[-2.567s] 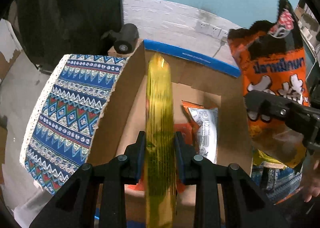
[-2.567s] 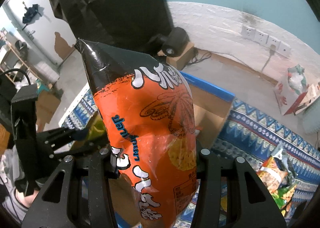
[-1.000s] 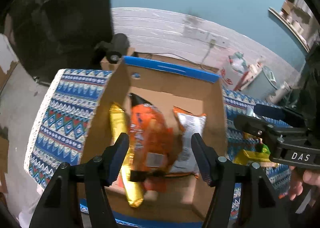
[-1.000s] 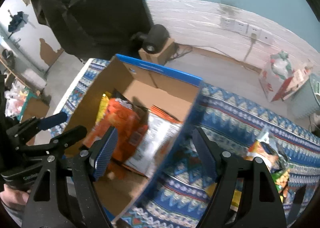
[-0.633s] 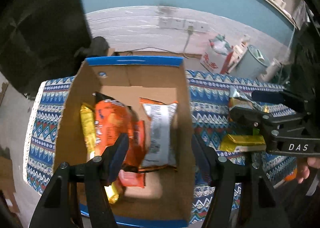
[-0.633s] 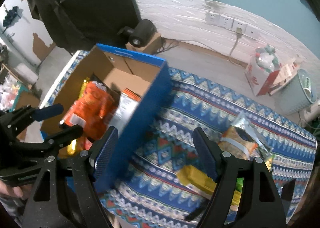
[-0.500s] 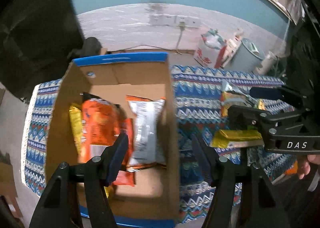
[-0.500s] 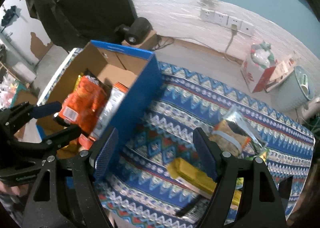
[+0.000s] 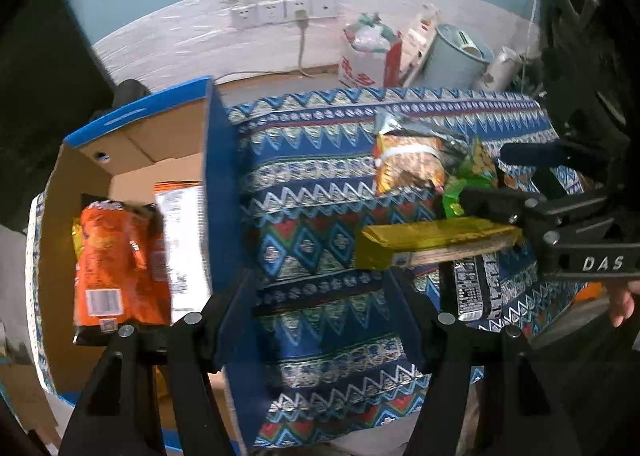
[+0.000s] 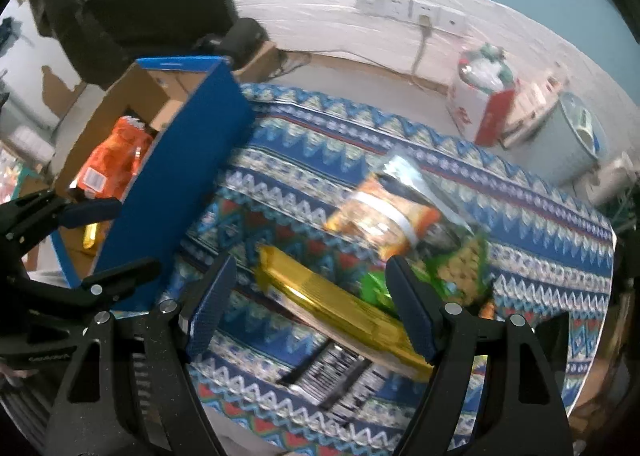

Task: Organize snacks
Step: 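Move the left tool to the gold bar while the right tool reaches the black cartoon packet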

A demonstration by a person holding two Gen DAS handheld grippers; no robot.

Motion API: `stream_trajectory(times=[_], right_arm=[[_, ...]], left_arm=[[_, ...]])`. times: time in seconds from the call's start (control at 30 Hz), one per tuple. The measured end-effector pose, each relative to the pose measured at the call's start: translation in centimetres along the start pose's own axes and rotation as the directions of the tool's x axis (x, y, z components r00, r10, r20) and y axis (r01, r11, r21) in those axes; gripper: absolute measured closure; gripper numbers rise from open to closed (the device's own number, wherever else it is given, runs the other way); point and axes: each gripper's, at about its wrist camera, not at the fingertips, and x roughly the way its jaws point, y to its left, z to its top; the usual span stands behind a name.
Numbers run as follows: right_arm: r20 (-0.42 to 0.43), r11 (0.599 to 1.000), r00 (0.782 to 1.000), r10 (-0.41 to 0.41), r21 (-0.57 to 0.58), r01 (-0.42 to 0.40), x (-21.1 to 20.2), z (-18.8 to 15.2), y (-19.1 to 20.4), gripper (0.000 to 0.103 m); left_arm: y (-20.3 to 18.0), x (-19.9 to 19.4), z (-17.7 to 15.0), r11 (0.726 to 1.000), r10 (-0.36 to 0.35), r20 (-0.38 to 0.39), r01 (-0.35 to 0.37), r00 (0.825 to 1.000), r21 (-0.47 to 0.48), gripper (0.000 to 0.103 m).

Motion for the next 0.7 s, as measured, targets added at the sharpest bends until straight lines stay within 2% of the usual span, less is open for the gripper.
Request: stream_trajectory(times=[0.4,0.7], right_arm=[[-0.037,0.993,0.997,-0.061,0.098,0.064,-0.4,-3.9,-6.2,0.025],[-0.067,0.971,0.991,-0.113,0.205,0.125,0.0,-5.7,-10.9,0.025]], left_arm=[[-5.3,2.6,0.7,0.99,0.005,-0.04,0.001,0.999,0.14,0.031],[-8.0,4.6,1.0,0.982,0.007,-0.074,0.007,0.997,0.189,0.031]])
